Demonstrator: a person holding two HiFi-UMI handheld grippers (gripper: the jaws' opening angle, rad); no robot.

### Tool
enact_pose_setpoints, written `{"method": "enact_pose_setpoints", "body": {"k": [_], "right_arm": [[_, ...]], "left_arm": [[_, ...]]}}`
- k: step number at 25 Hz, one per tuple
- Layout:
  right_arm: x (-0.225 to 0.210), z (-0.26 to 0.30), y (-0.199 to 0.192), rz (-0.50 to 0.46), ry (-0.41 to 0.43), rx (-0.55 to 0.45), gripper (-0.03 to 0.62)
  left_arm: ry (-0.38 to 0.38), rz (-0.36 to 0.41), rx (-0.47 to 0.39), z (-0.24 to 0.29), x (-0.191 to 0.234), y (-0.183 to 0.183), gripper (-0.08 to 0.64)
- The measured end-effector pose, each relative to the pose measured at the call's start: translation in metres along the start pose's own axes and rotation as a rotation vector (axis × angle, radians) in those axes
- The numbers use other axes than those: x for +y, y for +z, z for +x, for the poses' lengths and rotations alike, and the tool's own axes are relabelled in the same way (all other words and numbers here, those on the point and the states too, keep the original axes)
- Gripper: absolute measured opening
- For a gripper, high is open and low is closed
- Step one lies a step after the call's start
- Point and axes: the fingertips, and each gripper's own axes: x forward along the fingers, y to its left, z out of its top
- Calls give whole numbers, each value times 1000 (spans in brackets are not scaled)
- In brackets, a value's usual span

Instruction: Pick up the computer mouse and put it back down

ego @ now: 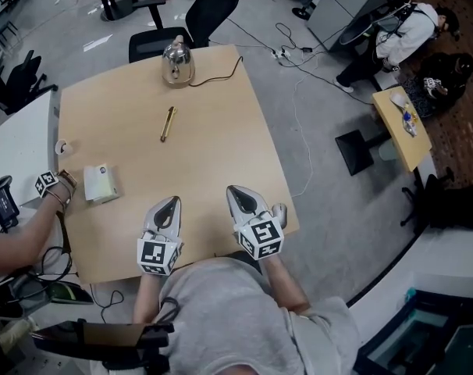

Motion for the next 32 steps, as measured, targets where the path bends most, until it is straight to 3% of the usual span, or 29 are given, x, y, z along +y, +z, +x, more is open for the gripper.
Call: {"method": "enact_pose_setpoints", "body": {"k": [13,32], "right_arm": [[30,0,4,-14,86,-13,6],[31,10,0,-17,86,10,6]], "left_arm": [[38,-11,-8,-12,14,2,20],[48,-15,-19,-13,21,2,20]]}}
